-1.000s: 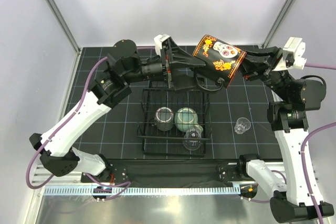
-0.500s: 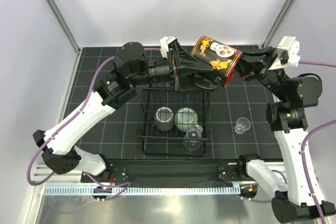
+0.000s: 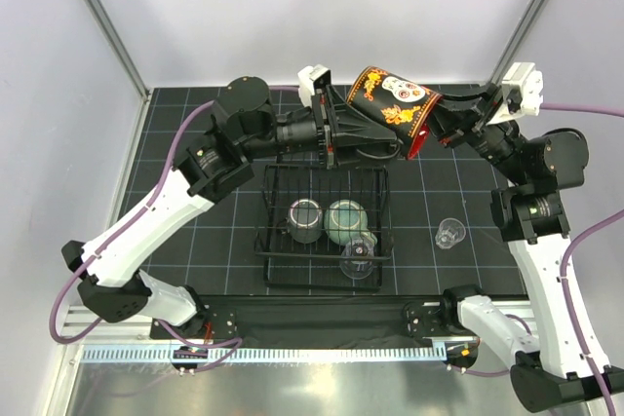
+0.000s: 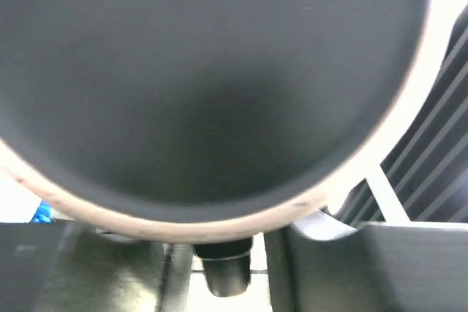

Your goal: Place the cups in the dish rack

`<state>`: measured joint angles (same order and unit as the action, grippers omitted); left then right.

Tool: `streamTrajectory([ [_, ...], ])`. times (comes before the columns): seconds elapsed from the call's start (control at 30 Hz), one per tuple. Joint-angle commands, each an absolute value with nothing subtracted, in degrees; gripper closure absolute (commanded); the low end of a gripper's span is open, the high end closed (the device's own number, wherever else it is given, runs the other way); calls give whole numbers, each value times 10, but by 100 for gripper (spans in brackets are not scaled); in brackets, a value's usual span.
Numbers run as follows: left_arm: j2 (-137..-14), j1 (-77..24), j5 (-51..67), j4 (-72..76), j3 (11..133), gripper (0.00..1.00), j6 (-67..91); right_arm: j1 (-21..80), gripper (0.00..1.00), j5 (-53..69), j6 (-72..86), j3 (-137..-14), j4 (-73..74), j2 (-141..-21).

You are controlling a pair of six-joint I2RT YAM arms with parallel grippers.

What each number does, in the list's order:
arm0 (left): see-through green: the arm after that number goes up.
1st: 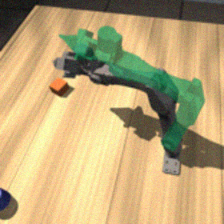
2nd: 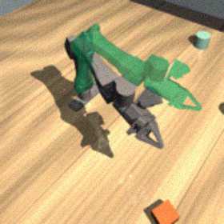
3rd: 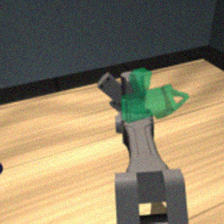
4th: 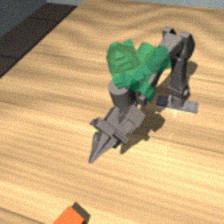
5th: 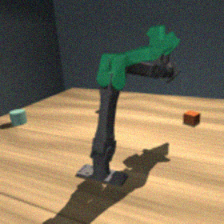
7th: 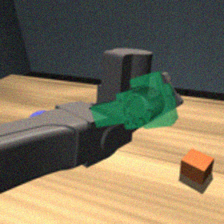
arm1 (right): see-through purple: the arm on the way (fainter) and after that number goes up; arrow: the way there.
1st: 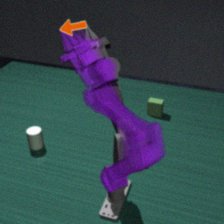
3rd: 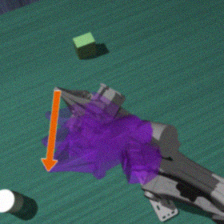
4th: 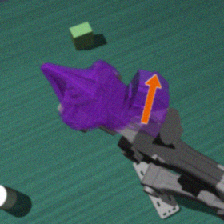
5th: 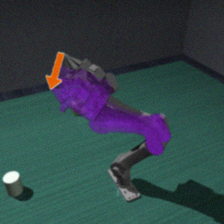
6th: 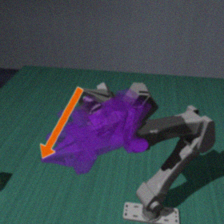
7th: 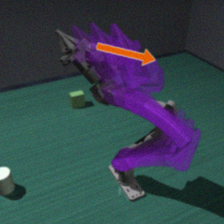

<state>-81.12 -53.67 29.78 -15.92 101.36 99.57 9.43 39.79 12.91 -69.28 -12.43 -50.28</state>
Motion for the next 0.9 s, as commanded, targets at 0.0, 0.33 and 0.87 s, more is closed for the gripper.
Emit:
streamTrajectory([
  [0.0,-814,-542,290,-140,1037,68,981,116,96,360,113,-740,-172,-493],
  [0.33,-807,-542,274,-154,1027,82,971,166,96,342,74,-745,-139,-477],
  [0.87,-795,-531,260,-176,1043,100,900,174,96,360,76,-741,-142,-468],
])
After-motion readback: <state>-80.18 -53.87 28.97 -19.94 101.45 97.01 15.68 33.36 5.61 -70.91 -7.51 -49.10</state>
